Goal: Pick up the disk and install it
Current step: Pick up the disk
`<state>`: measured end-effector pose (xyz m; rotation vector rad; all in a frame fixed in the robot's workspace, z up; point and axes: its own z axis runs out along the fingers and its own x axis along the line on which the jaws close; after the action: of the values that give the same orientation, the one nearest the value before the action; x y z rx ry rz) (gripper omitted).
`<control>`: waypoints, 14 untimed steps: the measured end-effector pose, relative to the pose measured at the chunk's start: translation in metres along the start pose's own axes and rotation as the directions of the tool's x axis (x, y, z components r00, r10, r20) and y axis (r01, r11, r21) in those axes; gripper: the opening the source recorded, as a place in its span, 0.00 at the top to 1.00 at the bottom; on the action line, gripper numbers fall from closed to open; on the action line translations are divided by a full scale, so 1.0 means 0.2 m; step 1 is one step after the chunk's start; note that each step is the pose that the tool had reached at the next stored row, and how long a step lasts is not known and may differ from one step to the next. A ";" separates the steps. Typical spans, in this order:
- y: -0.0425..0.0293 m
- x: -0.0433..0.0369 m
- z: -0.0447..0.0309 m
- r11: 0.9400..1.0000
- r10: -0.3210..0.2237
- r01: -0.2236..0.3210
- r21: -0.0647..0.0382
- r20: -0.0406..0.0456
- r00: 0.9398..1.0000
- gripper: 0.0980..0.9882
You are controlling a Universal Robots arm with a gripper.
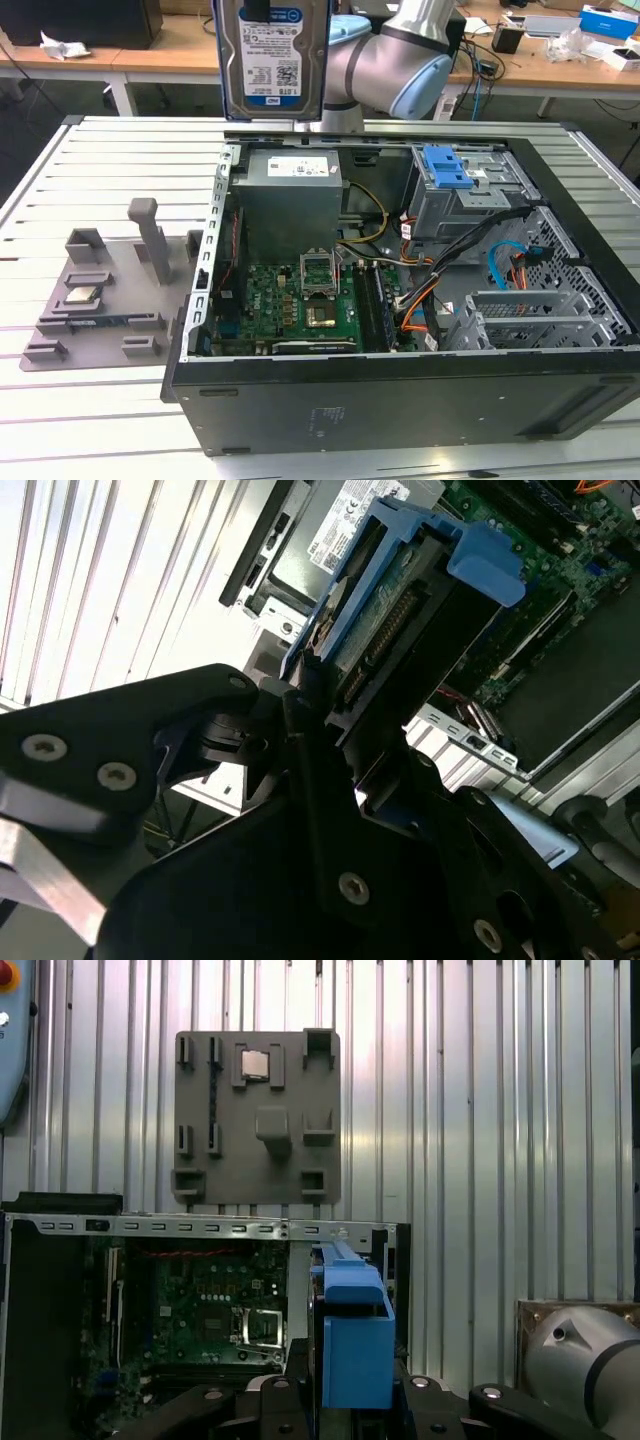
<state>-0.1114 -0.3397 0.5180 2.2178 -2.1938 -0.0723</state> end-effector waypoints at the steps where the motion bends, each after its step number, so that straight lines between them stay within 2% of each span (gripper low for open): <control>1: -0.012 0.000 -0.001 1.000 0.000 0.000 0.000 0.000 1.000 0.70; 10: -0.125 0.001 -0.006 1.000 0.000 0.000 0.000 0.000 1.000 0.70; 12: -0.178 0.002 -0.008 1.000 0.000 0.000 0.000 0.000 1.000 0.70; 14: -0.198 0.002 -0.010 1.000 0.000 0.000 0.000 0.000 1.000 0.70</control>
<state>-0.0718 -0.3397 0.5180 2.2179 -2.1935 -0.0723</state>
